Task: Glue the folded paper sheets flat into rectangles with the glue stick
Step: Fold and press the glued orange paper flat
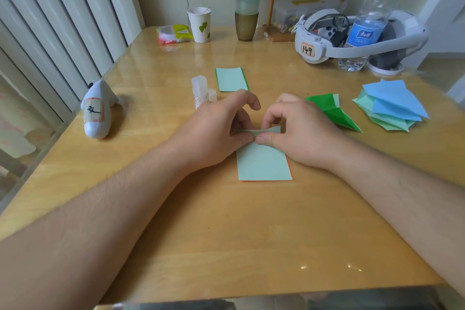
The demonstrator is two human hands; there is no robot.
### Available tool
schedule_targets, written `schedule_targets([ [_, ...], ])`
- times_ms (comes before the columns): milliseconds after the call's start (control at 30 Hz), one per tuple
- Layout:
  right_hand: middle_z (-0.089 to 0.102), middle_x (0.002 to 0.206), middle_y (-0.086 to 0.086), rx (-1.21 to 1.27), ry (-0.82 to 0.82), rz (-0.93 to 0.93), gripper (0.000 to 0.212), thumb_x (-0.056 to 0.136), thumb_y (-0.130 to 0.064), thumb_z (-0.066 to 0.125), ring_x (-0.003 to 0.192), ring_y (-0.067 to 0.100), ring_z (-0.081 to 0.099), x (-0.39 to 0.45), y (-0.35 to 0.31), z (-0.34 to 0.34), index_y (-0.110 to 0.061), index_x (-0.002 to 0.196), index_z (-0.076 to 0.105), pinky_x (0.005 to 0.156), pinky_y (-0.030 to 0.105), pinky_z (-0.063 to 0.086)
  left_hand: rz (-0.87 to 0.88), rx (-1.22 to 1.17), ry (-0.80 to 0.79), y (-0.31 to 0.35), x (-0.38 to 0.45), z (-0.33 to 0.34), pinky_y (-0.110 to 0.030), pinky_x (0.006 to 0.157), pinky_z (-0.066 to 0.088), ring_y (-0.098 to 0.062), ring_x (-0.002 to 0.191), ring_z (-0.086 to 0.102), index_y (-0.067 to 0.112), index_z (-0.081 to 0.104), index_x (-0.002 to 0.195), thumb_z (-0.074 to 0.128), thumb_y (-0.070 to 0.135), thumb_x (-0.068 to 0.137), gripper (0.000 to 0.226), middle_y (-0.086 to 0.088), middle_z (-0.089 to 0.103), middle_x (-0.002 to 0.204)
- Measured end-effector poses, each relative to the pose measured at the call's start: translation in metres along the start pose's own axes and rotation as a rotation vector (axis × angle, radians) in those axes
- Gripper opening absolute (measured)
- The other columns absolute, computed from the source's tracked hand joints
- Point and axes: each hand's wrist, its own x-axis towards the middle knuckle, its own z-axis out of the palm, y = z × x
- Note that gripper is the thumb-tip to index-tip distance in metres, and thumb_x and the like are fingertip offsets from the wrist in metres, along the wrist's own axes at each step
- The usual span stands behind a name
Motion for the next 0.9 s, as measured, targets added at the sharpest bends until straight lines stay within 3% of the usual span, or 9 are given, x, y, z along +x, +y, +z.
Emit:
schedule_targets([
  [133,0.056,0.096,-0.007,0.03,0.058,0.028,0.014,0.083,-0.034,0.086,0.09,-0.002,0.054,-0.006,0.007,0.002,-0.029,0.082,0.072,0.073,0.017,0.039,0.01,0.012,0.011,-0.004,0.0,0.0,-0.019,0.077,0.05,-0.002,0.085,0.061,0.031,0.053,0.124,0.078,0.017,0.087,0.047,0.017,0.067,0.09],
  [233,0.054,0.094,-0.008,0.032,0.069,0.027,0.013,0.084,-0.03,0.085,0.089,-0.004,0.053,-0.005,0.007,0.002,-0.029,0.083,0.072,0.073,0.025,0.036,0.019,0.006,0.019,-0.005,0.001,0.001,-0.02,0.077,0.051,-0.004,0.085,0.062,0.031,0.052,0.124,0.077,0.015,0.088,0.046,0.017,0.068,0.09],
  [433,0.052,0.093,-0.011,0.019,0.073,0.033,0.017,0.082,-0.04,0.086,0.091,0.0,0.053,0.0,0.005,0.006,-0.031,0.083,0.071,0.07,0.017,0.036,0.036,0.012,0.036,-0.004,0.003,0.004,-0.017,0.075,0.05,-0.005,0.086,0.063,0.03,0.053,0.126,0.074,0.016,0.089,0.045,0.017,0.069,0.09],
  [567,0.052,0.093,-0.009,0.011,0.065,0.045,0.017,0.082,-0.043,0.085,0.092,0.011,0.055,0.002,0.004,0.008,-0.032,0.083,0.072,0.074,0.028,0.041,0.038,0.004,0.047,-0.002,0.005,0.006,-0.015,0.075,0.049,-0.006,0.087,0.063,0.026,0.054,0.125,0.073,0.012,0.088,0.044,0.013,0.071,0.089],
  [900,0.054,0.094,-0.006,0.011,0.061,0.065,0.014,0.084,-0.044,0.083,0.091,0.013,0.056,0.006,0.004,0.01,-0.033,0.087,0.074,0.076,0.032,0.045,-0.016,0.04,0.075,-0.001,0.01,0.011,-0.013,0.073,0.047,-0.001,0.084,0.062,0.028,0.054,0.126,0.071,0.015,0.09,0.042,0.014,0.071,0.089],
])
